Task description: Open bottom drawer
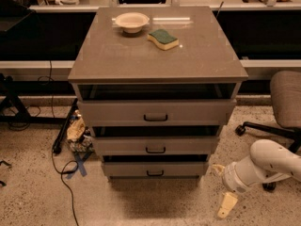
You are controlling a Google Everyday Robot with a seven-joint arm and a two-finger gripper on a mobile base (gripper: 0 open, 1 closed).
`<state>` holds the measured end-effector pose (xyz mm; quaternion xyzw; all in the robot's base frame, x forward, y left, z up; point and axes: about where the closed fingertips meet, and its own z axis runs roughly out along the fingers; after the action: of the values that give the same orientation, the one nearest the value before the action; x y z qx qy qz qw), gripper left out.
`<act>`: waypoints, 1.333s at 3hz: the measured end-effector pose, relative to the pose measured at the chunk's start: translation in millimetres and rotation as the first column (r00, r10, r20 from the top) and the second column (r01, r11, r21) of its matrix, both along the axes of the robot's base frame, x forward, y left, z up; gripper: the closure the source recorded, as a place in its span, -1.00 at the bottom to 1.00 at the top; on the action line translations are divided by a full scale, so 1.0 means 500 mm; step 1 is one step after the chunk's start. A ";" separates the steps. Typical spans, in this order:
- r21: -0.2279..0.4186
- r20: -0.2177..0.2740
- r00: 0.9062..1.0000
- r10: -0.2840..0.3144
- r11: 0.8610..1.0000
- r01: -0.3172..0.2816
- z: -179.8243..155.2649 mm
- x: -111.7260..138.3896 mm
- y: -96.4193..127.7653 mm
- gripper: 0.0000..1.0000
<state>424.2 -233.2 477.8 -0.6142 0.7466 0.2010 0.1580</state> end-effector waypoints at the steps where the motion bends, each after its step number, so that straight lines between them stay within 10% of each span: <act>1: 0.000 0.000 1.000 0.000 1.000 0.000 0.000 0.000 0.000 -1.00; 2: 0.014 0.033 0.994 0.104 0.994 -0.104 -0.082 0.010 0.022 -1.00; 4: 0.038 0.144 0.940 0.310 0.947 -0.318 -0.344 0.062 0.151 -1.00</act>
Offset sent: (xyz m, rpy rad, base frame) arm 0.0192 0.0323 -0.1356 0.0482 -0.1163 0.3464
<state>455.3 -157.8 305.8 -0.7326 0.6202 0.2036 0.1929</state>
